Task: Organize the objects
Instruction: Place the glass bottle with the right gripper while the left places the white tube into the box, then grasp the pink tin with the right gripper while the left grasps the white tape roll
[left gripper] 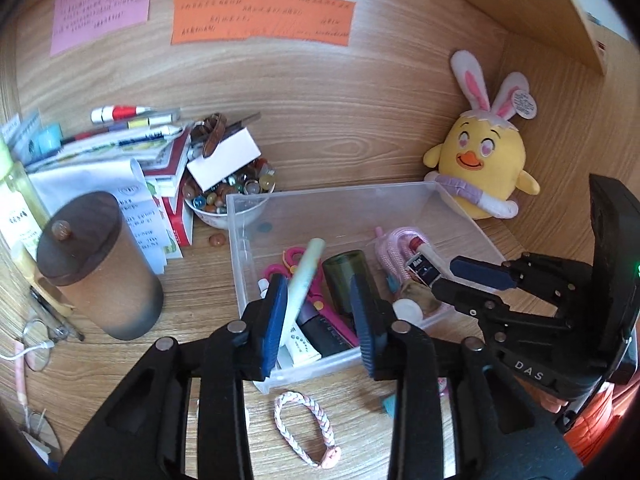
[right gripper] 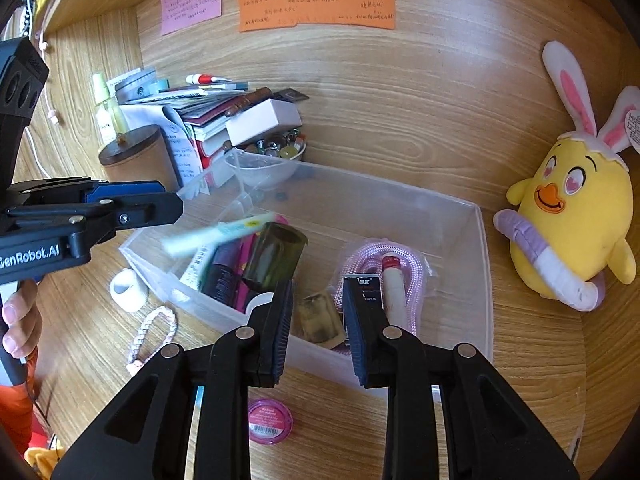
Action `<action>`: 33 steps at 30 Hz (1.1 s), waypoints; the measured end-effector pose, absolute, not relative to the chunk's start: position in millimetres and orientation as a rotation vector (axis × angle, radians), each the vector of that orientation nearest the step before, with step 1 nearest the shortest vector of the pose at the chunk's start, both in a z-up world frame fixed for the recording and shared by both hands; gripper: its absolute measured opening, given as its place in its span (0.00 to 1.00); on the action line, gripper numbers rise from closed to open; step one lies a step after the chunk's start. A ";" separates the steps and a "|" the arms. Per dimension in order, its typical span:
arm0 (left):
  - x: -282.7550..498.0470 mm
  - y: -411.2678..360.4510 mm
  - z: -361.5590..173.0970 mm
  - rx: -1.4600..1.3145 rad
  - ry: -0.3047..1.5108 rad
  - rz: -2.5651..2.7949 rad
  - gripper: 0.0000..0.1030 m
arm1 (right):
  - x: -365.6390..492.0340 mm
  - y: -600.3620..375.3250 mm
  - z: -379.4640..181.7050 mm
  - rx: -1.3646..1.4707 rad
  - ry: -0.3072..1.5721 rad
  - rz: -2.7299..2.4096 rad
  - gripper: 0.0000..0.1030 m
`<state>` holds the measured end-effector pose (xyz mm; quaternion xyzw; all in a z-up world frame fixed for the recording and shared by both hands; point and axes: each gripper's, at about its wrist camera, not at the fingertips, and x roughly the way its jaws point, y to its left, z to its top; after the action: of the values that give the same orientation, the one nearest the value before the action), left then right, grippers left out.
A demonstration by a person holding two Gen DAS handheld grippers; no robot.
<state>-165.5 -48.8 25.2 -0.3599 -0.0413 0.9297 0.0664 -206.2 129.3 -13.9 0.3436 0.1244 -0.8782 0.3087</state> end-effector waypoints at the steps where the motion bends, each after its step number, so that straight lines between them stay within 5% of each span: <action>1: -162.3 -47.8 27.1 -1.075 -0.115 2.810 0.39 | -205.2 129.6 -12.5 0.905 0.327 -2.321 0.25; 15: -112.5 -58.7 29.0 -1.058 -0.037 2.900 0.66 | -168.0 150.4 3.4 0.828 0.316 -2.314 0.52; 33: -111.5 -106.1 -54.4 -1.432 -0.141 2.839 0.67 | -157.4 151.0 -64.8 1.053 0.402 -2.189 0.55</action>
<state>-111.5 -106.1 -54.4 -0.4498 -0.0443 0.8918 -0.0205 -157.4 151.0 -64.8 0.4031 0.1539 -0.8383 0.3333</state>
